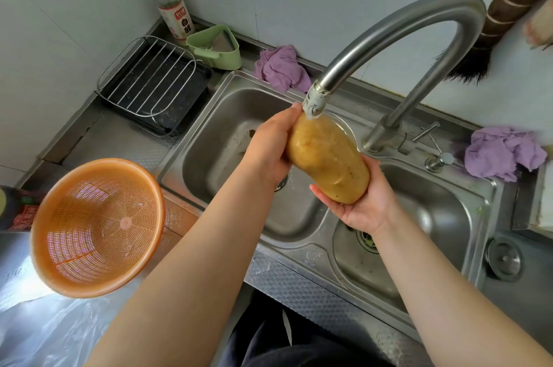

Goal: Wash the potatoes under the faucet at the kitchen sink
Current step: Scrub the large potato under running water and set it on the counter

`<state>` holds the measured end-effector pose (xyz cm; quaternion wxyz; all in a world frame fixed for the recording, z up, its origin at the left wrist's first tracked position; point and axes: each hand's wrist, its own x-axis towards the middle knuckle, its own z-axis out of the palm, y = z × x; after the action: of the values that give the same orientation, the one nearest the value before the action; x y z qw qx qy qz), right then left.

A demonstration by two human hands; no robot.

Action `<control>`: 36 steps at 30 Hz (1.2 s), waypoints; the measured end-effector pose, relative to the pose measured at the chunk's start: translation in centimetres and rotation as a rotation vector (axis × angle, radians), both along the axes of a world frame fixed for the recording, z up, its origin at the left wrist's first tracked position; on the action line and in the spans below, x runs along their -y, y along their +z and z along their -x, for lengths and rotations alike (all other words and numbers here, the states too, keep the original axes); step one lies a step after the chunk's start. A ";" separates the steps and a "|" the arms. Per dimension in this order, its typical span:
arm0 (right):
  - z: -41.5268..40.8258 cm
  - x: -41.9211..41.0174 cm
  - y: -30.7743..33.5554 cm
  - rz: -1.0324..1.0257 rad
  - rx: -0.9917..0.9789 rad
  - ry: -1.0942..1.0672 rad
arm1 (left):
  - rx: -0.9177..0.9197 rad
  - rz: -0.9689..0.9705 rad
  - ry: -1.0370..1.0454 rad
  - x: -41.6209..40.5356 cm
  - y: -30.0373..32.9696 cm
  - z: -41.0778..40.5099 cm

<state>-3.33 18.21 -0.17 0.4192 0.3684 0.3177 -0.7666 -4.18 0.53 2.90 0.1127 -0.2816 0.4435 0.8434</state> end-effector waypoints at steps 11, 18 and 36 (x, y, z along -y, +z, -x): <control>0.9 1.3 -1.2 0.142 0.210 0.146 | -0.250 0.060 -0.065 -1.4 0.6 -0.5; 0.6 2.1 0.0 0.007 0.096 0.056 | 0.071 0.127 0.230 0.7 0.4 0.9; 1.5 3.5 1.7 -0.629 -1.020 0.323 | 0.462 -0.166 0.485 3.6 -1.4 -0.3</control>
<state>-4.82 14.67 1.51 0.1966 0.0087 0.7406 -0.6425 -3.89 -3.11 1.45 0.0290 -0.5520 0.2563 0.7929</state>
